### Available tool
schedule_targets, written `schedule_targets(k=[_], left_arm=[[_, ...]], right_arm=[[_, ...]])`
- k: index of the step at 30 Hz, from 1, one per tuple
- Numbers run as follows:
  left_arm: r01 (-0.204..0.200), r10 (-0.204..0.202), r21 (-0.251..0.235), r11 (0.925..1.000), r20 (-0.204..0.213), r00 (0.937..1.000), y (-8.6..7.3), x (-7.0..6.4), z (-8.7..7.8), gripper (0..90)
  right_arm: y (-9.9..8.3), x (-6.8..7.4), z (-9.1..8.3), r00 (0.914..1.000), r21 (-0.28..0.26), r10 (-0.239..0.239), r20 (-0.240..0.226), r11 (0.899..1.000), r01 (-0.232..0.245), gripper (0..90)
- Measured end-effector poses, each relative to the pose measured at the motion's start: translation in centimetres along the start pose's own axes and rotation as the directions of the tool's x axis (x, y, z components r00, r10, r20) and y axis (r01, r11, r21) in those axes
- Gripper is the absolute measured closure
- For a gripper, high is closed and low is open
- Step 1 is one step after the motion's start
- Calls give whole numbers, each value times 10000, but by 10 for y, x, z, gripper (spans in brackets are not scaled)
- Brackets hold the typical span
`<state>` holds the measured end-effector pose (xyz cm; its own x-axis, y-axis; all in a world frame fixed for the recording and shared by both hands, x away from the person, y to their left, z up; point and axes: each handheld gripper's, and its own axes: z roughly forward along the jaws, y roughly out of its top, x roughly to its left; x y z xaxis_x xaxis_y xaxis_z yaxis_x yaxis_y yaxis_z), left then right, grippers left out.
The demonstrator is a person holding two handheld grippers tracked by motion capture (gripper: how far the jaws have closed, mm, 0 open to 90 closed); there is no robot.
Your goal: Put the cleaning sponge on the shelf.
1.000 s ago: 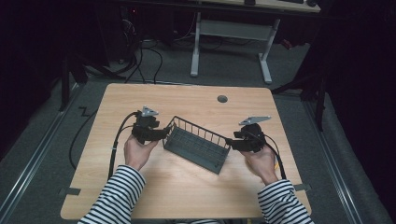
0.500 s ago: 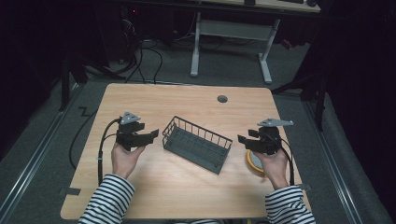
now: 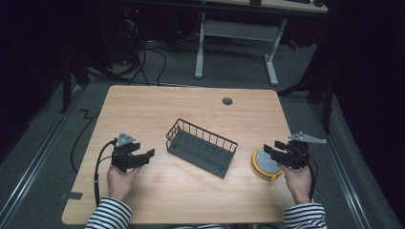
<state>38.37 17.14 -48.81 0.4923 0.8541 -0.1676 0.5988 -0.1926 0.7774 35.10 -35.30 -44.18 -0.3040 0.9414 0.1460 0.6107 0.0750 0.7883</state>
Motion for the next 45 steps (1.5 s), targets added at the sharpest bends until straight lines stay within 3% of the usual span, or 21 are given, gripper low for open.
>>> schedule_targets(k=[4, 5, 8, 15, 18, 20, 22, 29, 31, 37, 45], left_arm=[[-207, 215, 295, 9994, -262, 9994, -13, -3, 4, 328], [-441, 467, 598, 9972, -431, 9980, -20, -4, 9, 326], [-612, 677, 1013, 9930, -618, 9958, -28, -5, 16, 310], [-538, 630, 1121, 9922, -798, 9948, -36, -4, 23, 301], [-659, 758, 1074, 9920, -910, 9930, -39, -3, 23, 299], [-934, 1022, 787, 9925, -1159, 9880, -44, -5, 23, 299], [-922, 1007, 721, 9931, -1253, 9870, -46, -6, 22, 295], [-860, 949, 730, 9936, -1289, 9871, -47, -6, 21, 289], [-857, 947, 737, 9936, -1291, 9871, -47, -6, 21, 289], [-854, 943, 729, 9937, -1286, 9872, -47, -6, 21, 288], [-863, 952, 734, 9936, -1281, 9872, -47, -6, 21, 287]], right_arm=[[-10, -12, -2, 9992, 5, 292, 283, 9996, -292, 433], [-12, -15, -2, 9987, 3, 349, 361, 9994, -350, 433], [-19, -25, -1, 9964, 21, 593, 600, 9982, -596, 435], [-30, -43, 8, 9899, 342, 959, 1048, 9944, -1000, 451], [-33, -47, 13, 9864, 494, 1110, 1213, 9918, -1177, 456], [-36, -50, 16, 9847, 563, 1186, 1276, 9904, -1266, 458], [-39, -52, 19, 9840, 677, 1170, 1346, 9896, -1269, 459], [-48, -61, 25, 9776, 657, 1699, 1242, 9817, -1790, 477], [-50, -62, 30, 9785, 838, 1639, 1248, 9810, -1750, 480], [-55, -69, 35, 9784, 1063, 1978, 595, 9733, -2032, 588], [-52, -67, 37, 9828, 1496, 1768, 540, 9716, -1830, 707]])
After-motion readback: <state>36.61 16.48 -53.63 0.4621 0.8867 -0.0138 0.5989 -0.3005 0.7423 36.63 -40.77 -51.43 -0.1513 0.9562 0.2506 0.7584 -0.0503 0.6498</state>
